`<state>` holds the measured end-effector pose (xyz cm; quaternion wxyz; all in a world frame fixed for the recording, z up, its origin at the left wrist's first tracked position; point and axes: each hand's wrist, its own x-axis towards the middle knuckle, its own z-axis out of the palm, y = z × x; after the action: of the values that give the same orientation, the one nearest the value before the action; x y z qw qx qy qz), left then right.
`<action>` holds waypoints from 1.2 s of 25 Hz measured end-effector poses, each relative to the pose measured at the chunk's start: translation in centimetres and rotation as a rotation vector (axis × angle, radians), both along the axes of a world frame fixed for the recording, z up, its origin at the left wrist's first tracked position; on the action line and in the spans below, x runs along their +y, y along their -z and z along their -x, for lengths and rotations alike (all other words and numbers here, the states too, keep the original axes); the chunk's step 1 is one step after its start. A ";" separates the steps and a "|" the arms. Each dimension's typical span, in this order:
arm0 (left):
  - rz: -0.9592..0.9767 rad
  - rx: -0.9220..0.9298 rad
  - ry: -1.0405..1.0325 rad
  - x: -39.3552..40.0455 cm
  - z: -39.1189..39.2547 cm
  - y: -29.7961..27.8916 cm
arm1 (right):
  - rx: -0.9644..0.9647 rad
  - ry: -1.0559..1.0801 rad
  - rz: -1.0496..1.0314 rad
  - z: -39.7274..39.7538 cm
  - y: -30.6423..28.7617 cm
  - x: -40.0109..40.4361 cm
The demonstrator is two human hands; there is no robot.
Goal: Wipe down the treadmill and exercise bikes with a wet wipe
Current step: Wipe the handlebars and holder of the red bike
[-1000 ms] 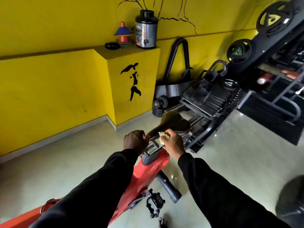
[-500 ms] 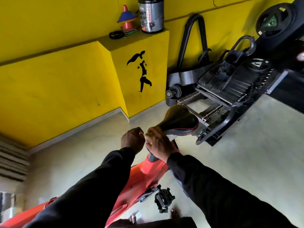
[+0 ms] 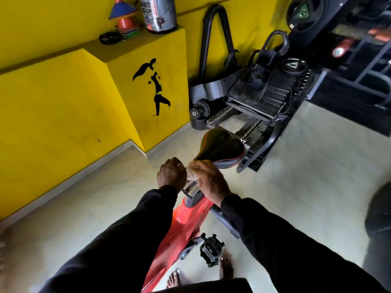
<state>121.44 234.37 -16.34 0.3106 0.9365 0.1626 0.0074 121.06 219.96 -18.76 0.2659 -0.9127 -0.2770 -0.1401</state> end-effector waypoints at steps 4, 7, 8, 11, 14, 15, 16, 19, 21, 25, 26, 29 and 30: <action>0.048 -0.007 0.029 -1.3 -2.2 0.2 | 0.072 0.347 -0.087 -1.5 -0.6 -0.3; 0.154 0.044 0.040 -2.4 -3.7 0.8 | 0.044 0.122 -0.010 0.4 0.0 0.9; 0.140 0.062 0.058 -2.8 -3.9 1.2 | 0.039 0.094 -0.007 0.2 0.1 0.0; 0.039 0.038 0.072 -3.8 -3.8 1.9 | 0.081 0.357 -0.136 -1.7 0.5 -3.7; 0.023 -0.015 -0.007 -4.4 -3.6 1.9 | 0.192 0.559 -0.184 -2.2 0.4 -2.8; 0.009 -0.009 -0.001 -4.5 -3.6 2.0 | 0.136 0.479 -0.129 -1.6 0.8 -1.9; -0.002 -0.004 0.008 -4.5 -3.6 2.1 | 0.067 0.384 -0.078 -0.9 1.1 -1.5; -0.003 -0.010 0.005 -4.4 -3.6 2.2 | 0.070 0.366 -0.056 -1.4 0.6 -4.5; -0.017 -0.017 0.005 -4.4 -3.6 2.3 | 0.105 0.562 -0.167 -2.8 0.3 -6.9; -0.015 -0.027 0.014 -4.4 -3.6 2.5 | 0.122 0.584 -0.123 -3.4 0.2 -5.2; -0.016 -0.031 0.016 -4.4 -3.6 2.5 | 0.099 0.470 -0.050 -2.7 0.6 -4.8; -0.011 -0.042 0.029 -4.2 -3.7 2.5 | 0.104 0.462 -0.053 -3.1 1.0 -6.9; -0.012 -0.048 0.034 -4.2 -3.7 2.6 | 0.106 0.571 -0.066 -4.0 0.9 -7.6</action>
<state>125.13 230.17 -18.92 0.3091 0.9404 0.1393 0.0259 125.05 212.36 -19.67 0.2594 -0.9505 0.0102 -0.1705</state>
